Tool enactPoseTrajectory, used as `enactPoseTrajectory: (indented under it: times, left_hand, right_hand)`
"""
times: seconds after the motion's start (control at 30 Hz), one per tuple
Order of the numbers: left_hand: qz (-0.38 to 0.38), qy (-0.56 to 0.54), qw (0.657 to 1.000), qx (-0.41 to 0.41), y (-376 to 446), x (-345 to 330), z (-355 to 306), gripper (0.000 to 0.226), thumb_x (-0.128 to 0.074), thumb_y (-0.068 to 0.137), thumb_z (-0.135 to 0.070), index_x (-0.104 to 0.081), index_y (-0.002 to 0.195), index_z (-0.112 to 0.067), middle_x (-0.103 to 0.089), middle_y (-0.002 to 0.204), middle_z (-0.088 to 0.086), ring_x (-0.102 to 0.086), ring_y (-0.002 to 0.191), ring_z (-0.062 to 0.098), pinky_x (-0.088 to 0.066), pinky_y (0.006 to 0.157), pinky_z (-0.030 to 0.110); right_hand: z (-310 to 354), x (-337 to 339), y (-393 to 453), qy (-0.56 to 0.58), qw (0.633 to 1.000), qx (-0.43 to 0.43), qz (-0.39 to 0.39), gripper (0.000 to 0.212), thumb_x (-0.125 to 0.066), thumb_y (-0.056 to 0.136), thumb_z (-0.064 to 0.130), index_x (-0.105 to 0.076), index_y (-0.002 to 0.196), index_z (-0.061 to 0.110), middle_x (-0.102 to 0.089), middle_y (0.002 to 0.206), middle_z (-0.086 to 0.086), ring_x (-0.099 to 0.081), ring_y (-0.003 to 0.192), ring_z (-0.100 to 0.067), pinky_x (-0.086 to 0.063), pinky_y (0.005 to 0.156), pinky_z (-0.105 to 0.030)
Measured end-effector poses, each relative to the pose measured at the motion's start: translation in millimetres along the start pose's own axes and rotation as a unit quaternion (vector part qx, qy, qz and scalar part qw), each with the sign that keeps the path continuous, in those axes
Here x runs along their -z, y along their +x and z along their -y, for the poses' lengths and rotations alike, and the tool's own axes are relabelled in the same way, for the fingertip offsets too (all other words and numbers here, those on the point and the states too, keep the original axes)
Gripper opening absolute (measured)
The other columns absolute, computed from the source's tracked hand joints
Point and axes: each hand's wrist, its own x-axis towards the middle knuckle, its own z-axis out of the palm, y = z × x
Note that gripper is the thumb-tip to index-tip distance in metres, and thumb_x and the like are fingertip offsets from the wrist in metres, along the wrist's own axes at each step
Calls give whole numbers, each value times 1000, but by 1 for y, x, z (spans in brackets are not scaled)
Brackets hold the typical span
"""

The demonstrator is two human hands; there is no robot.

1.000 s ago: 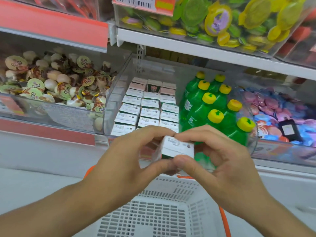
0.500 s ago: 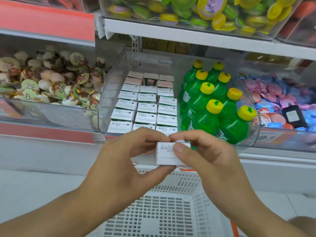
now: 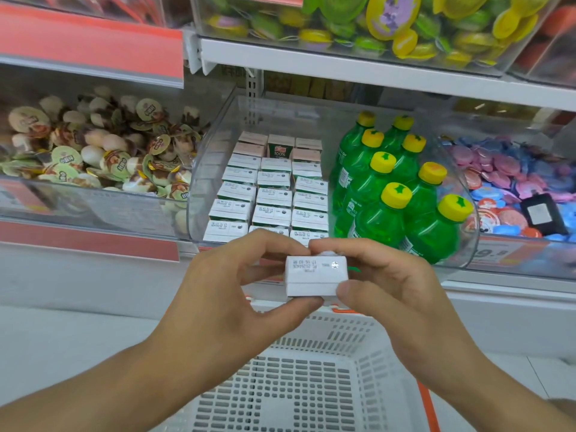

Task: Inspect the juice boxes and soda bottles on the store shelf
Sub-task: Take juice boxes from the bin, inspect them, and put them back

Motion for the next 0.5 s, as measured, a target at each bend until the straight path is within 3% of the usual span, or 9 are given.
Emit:
enactPoseTrajectory:
  times: [0.27,0.37,0.5]
  left_hand:
    - [-16,-27,999,15,1,1,-1,35,-83,65,-26,-67,95,-35,-76,94,-15,-73,88,6,-55,77,14]
    - [-7,-36,999,24,5,4,-1,37,-84,66,-31,-69,100,-36,-76,91,-10,-73,84,10,-56,76,17]
    - [25,-69,996,59,5,9,-3,39,-80,61,-45,-72,98,-36,-73,82,-1,-71,72,15,-58,67,23]
  right_hand:
    - [-2,-3,1,-10,999,20,-25,33,-78,85,31,-72,117,26,-78,105,4,-74,99,-18,-58,81,-26]
    - [0,-4,1,-24,998,33,-37,33,-68,86,27,-69,118,20,-78,102,7,-74,98,-12,-56,80,-18]
    - [1,-3,4,-42,997,29,-61,30,-59,81,35,-72,107,29,-77,94,18,-73,89,1,-53,73,-10]
